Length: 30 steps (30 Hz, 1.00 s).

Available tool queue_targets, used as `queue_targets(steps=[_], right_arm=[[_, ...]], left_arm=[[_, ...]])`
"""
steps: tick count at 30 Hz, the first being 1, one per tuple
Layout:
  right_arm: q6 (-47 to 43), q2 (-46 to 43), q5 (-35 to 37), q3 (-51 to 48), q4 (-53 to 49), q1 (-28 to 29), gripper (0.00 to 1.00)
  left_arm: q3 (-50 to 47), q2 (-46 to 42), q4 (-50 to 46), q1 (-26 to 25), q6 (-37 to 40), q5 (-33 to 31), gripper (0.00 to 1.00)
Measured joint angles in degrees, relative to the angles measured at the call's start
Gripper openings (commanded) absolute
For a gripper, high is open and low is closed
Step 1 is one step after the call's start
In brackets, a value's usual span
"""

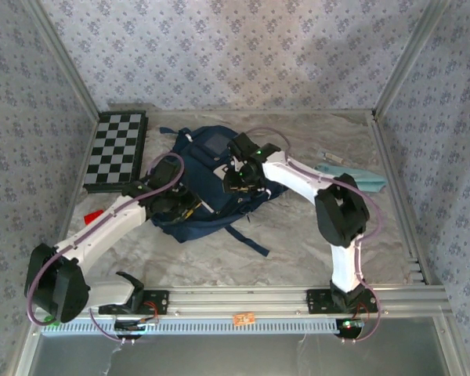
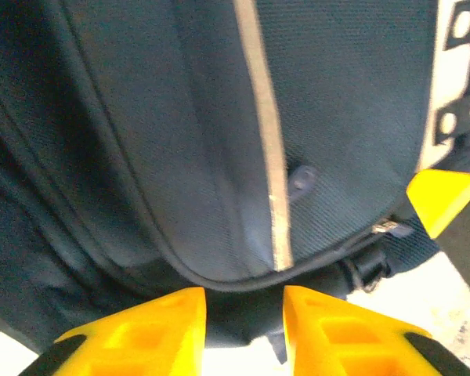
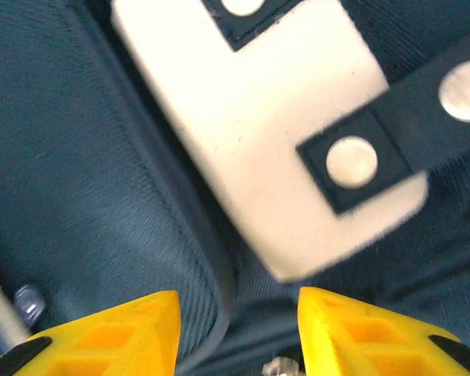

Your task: Pack the student bag

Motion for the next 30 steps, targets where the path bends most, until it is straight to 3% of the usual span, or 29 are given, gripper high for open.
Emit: queue_targets(steps=[9, 13, 16, 20, 26, 30], right_arm=[[-3.5, 2.9, -6.3, 1.0, 1.8, 0.6, 0.36], [-4.1, 3.8, -7.4, 1.0, 2.1, 0.4, 0.11], [-4.2, 3.8, -8.5, 1.0, 2.4, 0.1, 0.00], [-1.7, 2.0, -8.9, 0.1, 3.8, -0.1, 0.00], [8.9, -6.4, -10.3, -6.6, 12.4, -1.0, 0.00], [17.3, -9.4, -10.4, -9.6, 16.9, -2.3, 0.00]], left_arm=[[-11.7, -3.4, 3.8, 0.7, -0.3, -0.1, 0.24], [-14.4, -2.3, 6.2, 2.7, 0.0, 0.5, 0.18], [-15.3, -0.7, 8.0, 3.5, 0.6, 0.9, 0.18], [-15.5, 0.7, 9.3, 4.3, 2.1, 1.2, 0.19], [-11.9, 4.4, 9.2, 7.9, 7.4, 2.6, 0.24], [-6.9, 6.0, 9.3, 12.6, 12.4, 0.9, 0.37]])
